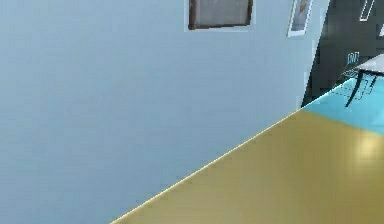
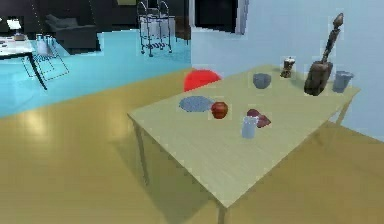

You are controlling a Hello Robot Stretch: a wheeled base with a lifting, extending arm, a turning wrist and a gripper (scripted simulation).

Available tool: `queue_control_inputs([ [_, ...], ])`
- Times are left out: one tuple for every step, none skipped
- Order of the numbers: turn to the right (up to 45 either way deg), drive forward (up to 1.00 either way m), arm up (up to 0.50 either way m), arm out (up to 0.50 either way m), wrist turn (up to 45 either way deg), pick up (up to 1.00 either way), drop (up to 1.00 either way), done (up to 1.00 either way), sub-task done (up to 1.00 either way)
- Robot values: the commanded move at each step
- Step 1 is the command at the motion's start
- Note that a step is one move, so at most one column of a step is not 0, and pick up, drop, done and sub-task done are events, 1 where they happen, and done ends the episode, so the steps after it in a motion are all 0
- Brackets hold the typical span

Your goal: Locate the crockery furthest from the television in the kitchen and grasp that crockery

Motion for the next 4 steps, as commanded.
queue_control_inputs([
  [45.0, 0.0, 0.0, 0.0, 0.0, 0.0, 0.0, 0.0, 0.0],
  [3.0, 0.0, 0.0, 0.0, 0.0, 0.0, 0.0, 0.0, 0.0],
  [0.0, 1.0, 0.0, 0.0, 0.0, 0.0, 0.0, 0.0, 0.0],
  [0.0, 0.35, 0.0, 0.0, 0.0, 0.0, 0.0, 0.0, 0.0],
])
